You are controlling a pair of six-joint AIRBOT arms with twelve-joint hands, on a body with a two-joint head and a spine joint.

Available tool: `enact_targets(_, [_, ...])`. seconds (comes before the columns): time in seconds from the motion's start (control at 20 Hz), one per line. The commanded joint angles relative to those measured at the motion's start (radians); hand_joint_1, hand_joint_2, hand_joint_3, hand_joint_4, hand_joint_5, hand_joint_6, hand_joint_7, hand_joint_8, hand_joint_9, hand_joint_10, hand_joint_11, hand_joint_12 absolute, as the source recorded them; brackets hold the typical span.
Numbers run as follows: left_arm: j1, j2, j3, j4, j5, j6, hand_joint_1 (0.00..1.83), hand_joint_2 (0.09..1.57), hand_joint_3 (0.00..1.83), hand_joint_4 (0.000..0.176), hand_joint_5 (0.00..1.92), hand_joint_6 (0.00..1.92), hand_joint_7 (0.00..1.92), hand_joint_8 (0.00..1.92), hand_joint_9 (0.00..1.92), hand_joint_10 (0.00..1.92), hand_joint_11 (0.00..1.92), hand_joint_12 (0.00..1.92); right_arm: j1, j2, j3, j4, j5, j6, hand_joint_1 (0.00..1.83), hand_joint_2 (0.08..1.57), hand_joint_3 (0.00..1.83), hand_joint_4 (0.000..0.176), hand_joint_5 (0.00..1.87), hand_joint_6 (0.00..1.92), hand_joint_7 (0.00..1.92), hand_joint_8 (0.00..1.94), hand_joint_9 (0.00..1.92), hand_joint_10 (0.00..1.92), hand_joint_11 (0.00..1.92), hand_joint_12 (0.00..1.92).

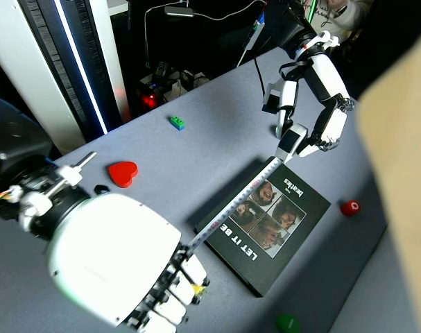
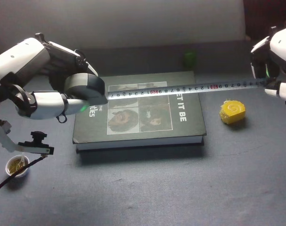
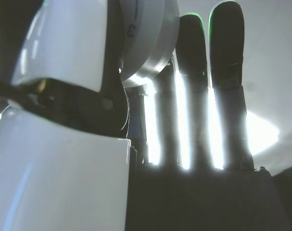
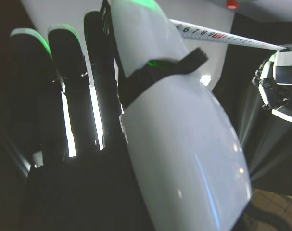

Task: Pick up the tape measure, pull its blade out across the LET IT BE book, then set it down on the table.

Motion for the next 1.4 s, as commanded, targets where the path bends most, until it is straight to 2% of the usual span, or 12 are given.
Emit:
enact_targets(0.0, [-0.012,0.010,0.006,0.003,-0.129,-0.003,1.38,1.11,0.00,0.000,1.02,0.70,1.03,0.93,0.86,1.33,0.81,1.10,0.004,0.015,0.007,-0.040,0.094,-0.010,1.35,1.18,0.00,0.000,0.76,1.17,0.91,1.16,0.76,1.45,0.70,1.49])
enact_targets(0.7, [-0.007,0.010,0.005,0.003,-0.127,-0.003,1.38,1.10,0.00,0.000,1.03,0.69,1.05,0.91,0.85,1.33,0.81,1.11,-0.016,0.039,0.012,-0.109,0.089,0.022,1.35,1.19,0.00,0.000,0.74,1.18,0.90,1.16,0.78,1.45,0.71,1.49])
enact_targets(1.35, [-0.006,0.009,0.004,0.003,-0.127,-0.004,1.38,1.10,0.00,0.000,1.03,0.68,1.04,0.92,0.86,1.33,0.82,1.11,-0.033,0.043,0.022,-0.124,0.100,0.035,1.35,1.19,0.00,0.000,0.74,1.19,0.91,1.17,0.75,1.46,0.69,1.49])
